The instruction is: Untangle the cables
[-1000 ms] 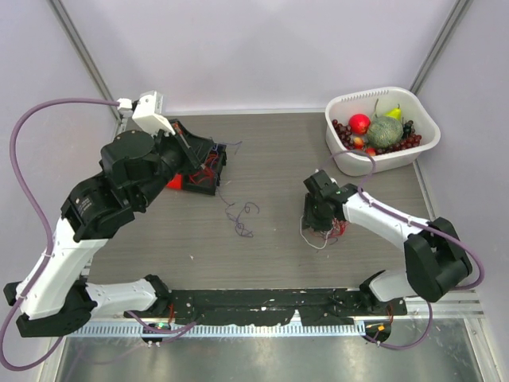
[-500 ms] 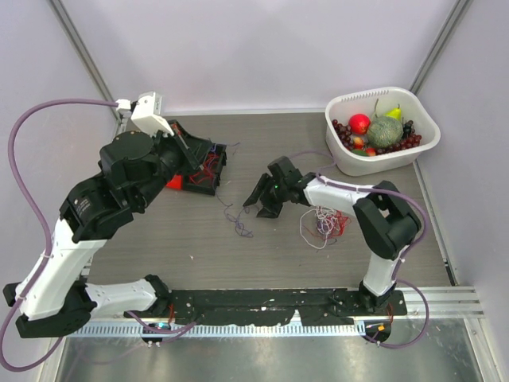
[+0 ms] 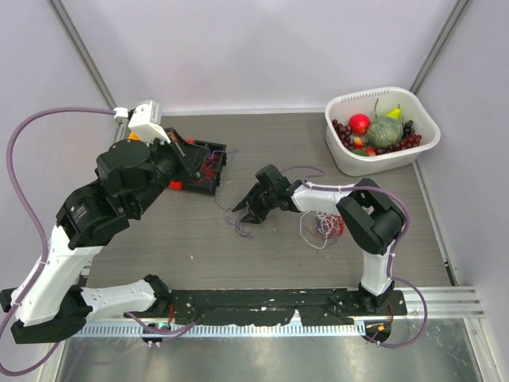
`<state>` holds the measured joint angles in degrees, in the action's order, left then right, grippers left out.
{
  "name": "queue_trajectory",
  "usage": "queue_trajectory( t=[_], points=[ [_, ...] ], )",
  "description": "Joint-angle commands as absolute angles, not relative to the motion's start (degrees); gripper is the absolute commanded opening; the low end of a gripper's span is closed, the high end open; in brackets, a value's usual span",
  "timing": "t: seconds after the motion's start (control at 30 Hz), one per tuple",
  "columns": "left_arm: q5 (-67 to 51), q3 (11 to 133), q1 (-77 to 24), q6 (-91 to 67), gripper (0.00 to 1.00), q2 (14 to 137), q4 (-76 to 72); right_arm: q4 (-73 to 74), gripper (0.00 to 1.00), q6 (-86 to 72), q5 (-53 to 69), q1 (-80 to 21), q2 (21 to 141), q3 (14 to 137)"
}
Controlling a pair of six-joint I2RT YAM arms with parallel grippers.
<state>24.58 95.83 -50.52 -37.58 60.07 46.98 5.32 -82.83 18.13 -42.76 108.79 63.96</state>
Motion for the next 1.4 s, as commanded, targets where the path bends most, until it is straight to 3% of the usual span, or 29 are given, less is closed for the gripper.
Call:
queue_trajectory(
  t=[0.0,0.03,0.13,0.3,0.63,0.97,1.37],
  points=[
    [25.66,95.89,-50.54,-38.41,0.0,58.45,45.26,5.97,0.44,-82.89,14.86,-42.98,108.72,66.53],
    [25.84,95.8,-50.54,-38.32,0.0,58.19,45.35,6.32,0.42,-81.58,14.33,-42.98,108.89,67.23],
    [28.11,96.85,-50.45,-36.83,0.0,57.92,46.84,10.44,0.21,-78.06,12.49,-42.54,108.11,69.51],
    [35.84,101.33,-50.54,-31.92,0.0,57.66,51.14,20.11,0.01,-64.99,7.93,-40.09,102.93,79.16],
    [49.47,106.44,-50.62,-19.09,0.0,54.67,46.78,34.09,0.01,-49.66,2.2,-27.87,86.42,94.65],
    [64.76,105.21,-50.62,-3.53,0.0,49.49,35.87,44.19,0.01,-38.6,2.64,-4.85,79.98,107.48],
    [70.49,105.99,-50.62,1.67,0.0,47.72,39.54,51.15,0.01,-29.09,-21.16,-3.16,82.26,118.82]
  ],
)
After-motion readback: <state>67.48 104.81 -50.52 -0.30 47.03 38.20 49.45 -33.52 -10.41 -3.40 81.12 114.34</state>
